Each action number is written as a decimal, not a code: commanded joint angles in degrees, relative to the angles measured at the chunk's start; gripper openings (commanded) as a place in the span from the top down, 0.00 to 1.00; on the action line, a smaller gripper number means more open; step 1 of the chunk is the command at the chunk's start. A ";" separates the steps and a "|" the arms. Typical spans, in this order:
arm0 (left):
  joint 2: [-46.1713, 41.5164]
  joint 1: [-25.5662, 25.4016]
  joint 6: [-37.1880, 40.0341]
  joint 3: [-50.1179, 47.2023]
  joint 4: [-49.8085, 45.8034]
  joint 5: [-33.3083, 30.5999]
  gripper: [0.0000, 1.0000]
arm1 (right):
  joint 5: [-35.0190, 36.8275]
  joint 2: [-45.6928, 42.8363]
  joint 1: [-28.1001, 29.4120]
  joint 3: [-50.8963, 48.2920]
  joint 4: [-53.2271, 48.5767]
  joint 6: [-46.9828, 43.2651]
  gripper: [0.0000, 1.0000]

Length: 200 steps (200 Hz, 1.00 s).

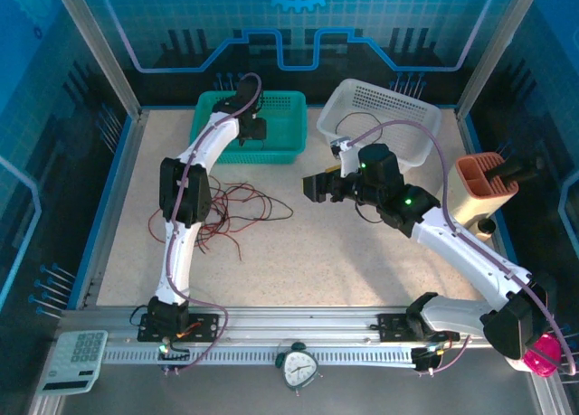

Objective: Untangle the cables

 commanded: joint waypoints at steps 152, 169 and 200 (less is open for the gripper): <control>-47.14 0.80 -12.26 -35.34 15.15 13.07 0.17 | 1.85 17.92 8.66 7.14 -6.16 -6.02 0.18; -55.00 1.75 -15.08 -45.34 17.90 13.52 0.15 | 2.14 23.36 10.29 10.73 -7.82 -7.25 0.21; -67.28 4.16 -21.44 -59.74 20.91 14.07 0.08 | 3.11 33.69 13.33 17.79 -10.26 -9.49 0.23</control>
